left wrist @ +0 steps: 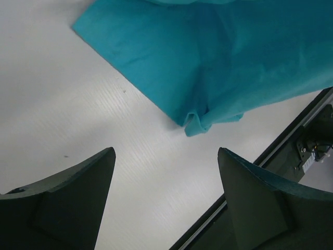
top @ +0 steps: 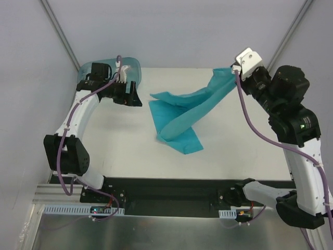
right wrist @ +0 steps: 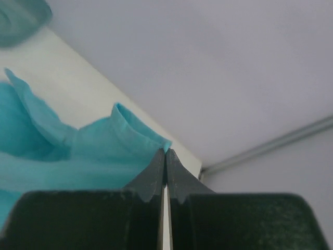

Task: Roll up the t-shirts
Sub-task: Flatten out the T-shirt at the center of the board.

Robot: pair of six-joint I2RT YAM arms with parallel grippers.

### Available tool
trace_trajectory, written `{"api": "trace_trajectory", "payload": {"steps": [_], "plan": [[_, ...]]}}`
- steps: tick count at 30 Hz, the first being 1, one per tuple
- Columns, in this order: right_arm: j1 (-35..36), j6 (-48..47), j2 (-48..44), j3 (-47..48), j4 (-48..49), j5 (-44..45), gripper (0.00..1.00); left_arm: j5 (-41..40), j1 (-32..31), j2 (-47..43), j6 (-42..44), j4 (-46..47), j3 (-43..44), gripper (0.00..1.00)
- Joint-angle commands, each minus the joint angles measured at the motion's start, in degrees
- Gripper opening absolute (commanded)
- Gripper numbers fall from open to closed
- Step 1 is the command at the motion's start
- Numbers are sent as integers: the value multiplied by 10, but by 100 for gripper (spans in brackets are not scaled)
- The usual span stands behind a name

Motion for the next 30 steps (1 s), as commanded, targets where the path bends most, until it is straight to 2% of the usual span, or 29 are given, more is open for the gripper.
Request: {"api": "trace_trajectory", "payload": {"steps": [1,2,6,10,14,17,22,30], "plan": [[-67,22,-55,-134,-34,46,1,-43,-51,63,25,-3,49,80],[-101,40,-65,-200,-36,42,1,-57,-68,94,27,-3,66,80],[-182,81,-72,-301,-45,15,1,-97,-86,178,34,-8,112,77],[-241,110,-38,-320,-71,-20,1,-106,-102,250,53,-17,160,71],[-256,123,-12,-330,-69,-58,1,-114,-130,313,62,-17,225,72],[-258,131,1,-329,-65,-68,1,-141,-139,351,44,-17,256,63],[-260,130,12,-329,-68,-78,1,-197,-146,387,50,-18,279,62],[-263,130,28,-327,-69,-84,1,-191,-148,444,63,-19,319,58]]}}
